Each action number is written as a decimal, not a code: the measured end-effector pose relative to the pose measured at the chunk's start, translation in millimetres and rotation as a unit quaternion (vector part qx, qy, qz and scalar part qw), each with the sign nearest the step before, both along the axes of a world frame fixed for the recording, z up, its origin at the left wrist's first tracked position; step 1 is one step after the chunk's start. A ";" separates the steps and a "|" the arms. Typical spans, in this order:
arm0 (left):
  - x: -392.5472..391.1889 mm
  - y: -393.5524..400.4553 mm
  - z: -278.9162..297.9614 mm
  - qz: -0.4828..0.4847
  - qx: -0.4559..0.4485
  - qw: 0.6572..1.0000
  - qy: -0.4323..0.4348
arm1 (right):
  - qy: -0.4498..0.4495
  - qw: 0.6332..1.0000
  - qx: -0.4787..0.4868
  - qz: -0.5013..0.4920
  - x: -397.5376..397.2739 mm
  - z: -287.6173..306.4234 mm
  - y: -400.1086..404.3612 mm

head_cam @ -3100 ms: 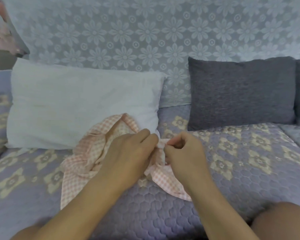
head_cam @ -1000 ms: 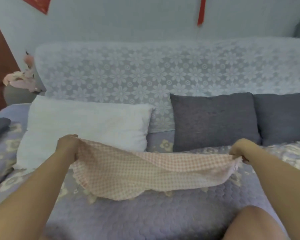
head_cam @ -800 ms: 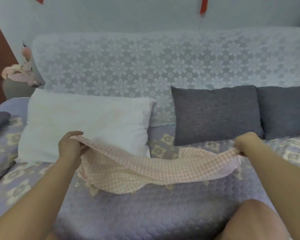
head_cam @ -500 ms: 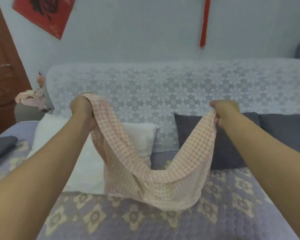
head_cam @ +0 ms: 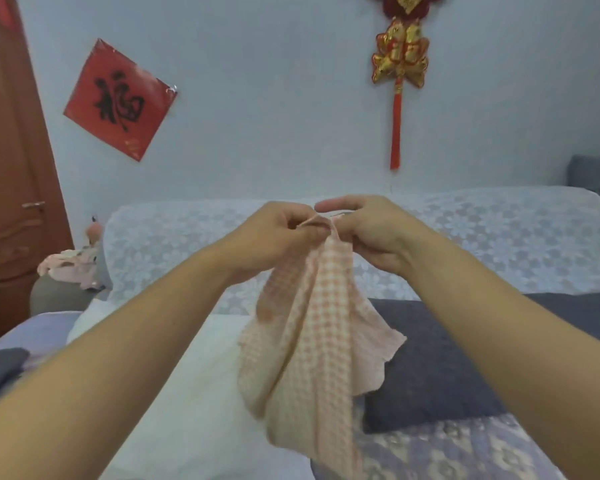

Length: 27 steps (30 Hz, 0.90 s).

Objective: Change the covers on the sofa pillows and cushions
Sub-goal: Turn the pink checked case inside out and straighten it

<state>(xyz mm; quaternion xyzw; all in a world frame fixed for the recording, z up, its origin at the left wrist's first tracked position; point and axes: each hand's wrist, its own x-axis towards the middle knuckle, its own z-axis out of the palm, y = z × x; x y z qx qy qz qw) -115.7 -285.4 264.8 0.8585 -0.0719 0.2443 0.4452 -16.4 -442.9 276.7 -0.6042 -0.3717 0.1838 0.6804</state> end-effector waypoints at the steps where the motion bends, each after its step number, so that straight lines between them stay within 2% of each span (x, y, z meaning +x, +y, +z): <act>1: 0.0 -1.3 -4.6 -0.003 -0.029 0.999 -0.015 | 0.021 1.000 0.012 0.013 -1.9 -2.8 -2.0; 4: -2.8 -0.9 -16.0 -0.022 -0.098 0.995 -0.022 | 0.073 0.994 0.024 0.074 -3.1 -10.4 -12.6; 8: -7.7 4.3 -24.8 -0.040 -0.094 0.995 0.018 | 0.071 0.992 -0.002 0.109 -6.3 -21.6 -20.4; 13: -12.3 -0.8 -25.1 -0.051 -0.080 0.994 0.057 | 0.005 1.000 -0.014 0.028 -15.4 -34.7 -22.8; 20: -15.6 -8.8 -26.9 -0.033 -0.093 0.991 0.087 | -0.051 0.992 0.083 -0.083 -28.9 -48.3 -17.8; 23: -17.3 -8.3 -34.0 -0.042 -0.100 0.989 0.097 | -0.131 0.980 0.092 -0.117 -28.9 -49.5 -14.2; 25: -18.9 -8.9 -38.4 -0.050 -0.099 0.989 0.098 | -0.199 0.970 0.081 -0.118 -28.8 -51.0 -11.5; 27: -19.9 -9.2 -41.7 -0.041 -0.096 0.991 0.088 | -0.222 0.968 0.085 -0.087 -31.1 -52.7 -10.4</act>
